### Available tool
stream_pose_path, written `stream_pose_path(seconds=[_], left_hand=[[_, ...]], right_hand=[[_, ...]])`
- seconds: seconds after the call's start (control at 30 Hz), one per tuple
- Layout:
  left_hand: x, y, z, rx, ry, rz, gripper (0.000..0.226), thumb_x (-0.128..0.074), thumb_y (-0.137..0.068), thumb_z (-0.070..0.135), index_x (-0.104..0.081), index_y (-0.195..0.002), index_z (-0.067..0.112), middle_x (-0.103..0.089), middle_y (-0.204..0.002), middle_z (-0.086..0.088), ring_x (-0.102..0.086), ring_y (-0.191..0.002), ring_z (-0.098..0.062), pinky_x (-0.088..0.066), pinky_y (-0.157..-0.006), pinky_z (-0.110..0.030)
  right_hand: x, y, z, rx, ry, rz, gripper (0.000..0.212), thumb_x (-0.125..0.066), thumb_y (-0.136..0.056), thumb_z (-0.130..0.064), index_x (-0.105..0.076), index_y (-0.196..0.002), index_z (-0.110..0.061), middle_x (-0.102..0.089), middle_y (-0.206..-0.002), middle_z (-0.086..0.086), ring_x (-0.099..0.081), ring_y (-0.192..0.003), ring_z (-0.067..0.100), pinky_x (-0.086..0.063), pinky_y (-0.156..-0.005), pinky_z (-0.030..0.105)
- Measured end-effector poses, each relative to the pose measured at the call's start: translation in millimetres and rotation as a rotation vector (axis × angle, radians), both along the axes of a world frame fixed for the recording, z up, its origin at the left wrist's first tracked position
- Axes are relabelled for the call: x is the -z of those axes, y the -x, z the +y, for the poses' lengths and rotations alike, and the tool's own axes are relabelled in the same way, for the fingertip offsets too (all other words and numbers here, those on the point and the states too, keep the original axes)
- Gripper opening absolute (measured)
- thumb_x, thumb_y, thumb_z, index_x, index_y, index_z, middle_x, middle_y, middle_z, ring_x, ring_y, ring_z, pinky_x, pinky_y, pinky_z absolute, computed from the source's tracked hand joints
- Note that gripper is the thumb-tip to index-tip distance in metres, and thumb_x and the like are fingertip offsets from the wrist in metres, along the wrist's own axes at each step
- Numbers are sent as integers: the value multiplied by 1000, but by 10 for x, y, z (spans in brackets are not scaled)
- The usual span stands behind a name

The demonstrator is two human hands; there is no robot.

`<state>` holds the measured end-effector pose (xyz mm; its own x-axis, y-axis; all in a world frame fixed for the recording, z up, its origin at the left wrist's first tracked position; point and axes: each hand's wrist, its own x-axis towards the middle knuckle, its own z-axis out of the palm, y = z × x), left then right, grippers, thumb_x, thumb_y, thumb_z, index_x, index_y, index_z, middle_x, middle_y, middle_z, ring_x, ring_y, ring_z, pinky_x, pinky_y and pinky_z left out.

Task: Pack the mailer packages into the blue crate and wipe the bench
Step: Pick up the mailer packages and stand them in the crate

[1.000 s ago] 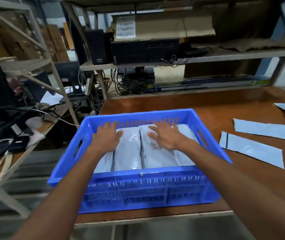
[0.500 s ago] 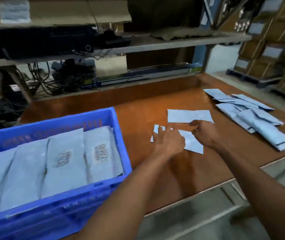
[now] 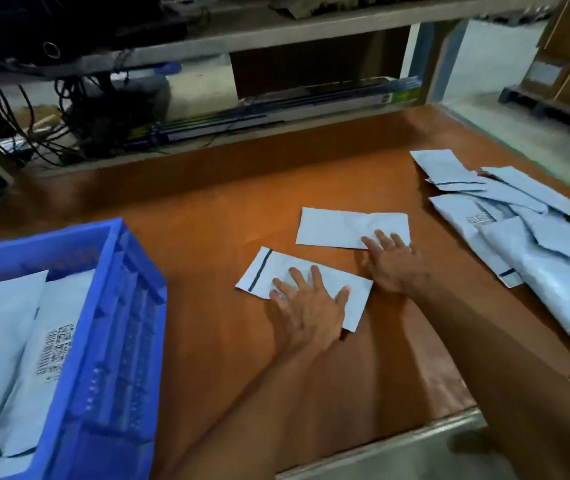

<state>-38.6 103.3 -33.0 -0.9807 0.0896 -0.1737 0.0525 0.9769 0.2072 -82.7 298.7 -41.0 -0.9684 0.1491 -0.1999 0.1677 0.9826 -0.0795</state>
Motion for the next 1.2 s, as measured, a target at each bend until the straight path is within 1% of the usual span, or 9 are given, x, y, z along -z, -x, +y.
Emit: stream_pose_path(seconds=[0.13,0.33,0.53,0.67,0.77,0.9,1.03,1.13,1.2], left_hand=[[87,207,-46,32,88,12,78,-26,-91,74,-16,-155,32,-4,-165,-9,1,-148,-46,0,-117,-62],[73,427,-530,208,37,-47,50,-33,-102,53,-19,-149,51,2,-165,11,6,-152,-25,0,-115,-63],[16,72,-1040,327,-88,-78,42,-39,-103,23,-36,-139,44,-1,-164,16,7,-152,-15,2,-117,-59],[6,-145,-1135,249,-188,126,34,-51,-95,36,-45,-128,42,-22,-157,13,-11,-148,-14,-10,-118,-48],[-5,-20,-982,178,-106,187,58,-42,-96,57,-24,-149,42,-6,-164,6,-2,-150,-26,-13,-117,-53],[257,15,-913,152,32,97,71,-22,-94,71,1,-155,43,2,-166,7,4,-151,-33,-6,-118,-59],[470,-127,-965,163,23,260,61,-11,-97,64,-6,-155,44,-12,-165,7,-9,-151,-27,-5,-119,-50],[482,-155,-974,179,-7,266,55,-18,-101,57,-13,-154,45,-16,-164,8,-11,-151,-25,-6,-120,-46],[469,-213,-948,172,0,254,54,-25,-102,55,-16,-154,43,-19,-163,6,-14,-150,-25,-10,-119,-47]], right_hand=[[32,-18,-53,1,-59,8,66,-14,-95,-68,-15,-154,-36,-15,-164,4,-19,-147,34,-15,-116,55],[-148,-309,-361,-31,-162,2,70,-12,-94,-70,-35,-146,-28,-47,-145,12,-42,-131,40,-23,-111,58],[-312,-1006,-980,-135,-133,73,41,-28,-99,-47,-59,-100,-20,-68,-94,7,-60,-90,29,-37,-98,48],[-368,-1145,-1036,-108,23,143,38,-37,-98,-43,-56,-123,-22,-69,-109,6,-64,-98,26,-45,-96,40],[-351,-958,-912,-109,4,301,52,-37,-98,-51,-41,-144,-27,-53,-141,2,-52,-124,26,-39,-100,41],[-47,-831,-730,-161,-27,94,64,-14,-94,-69,-6,-153,-45,-6,-165,-4,-9,-150,27,-14,-118,51],[175,-939,-718,-234,-11,99,61,-3,-94,-69,11,-150,-49,8,-165,-3,6,-152,26,2,-121,47],[192,-957,-757,-234,14,87,62,-1,-94,-66,8,-152,-45,8,-165,-1,8,-151,27,2,-120,45],[223,-967,-826,-210,33,103,72,14,-87,-65,3,-154,-41,4,-165,0,6,-151,28,-1,-121,44]])
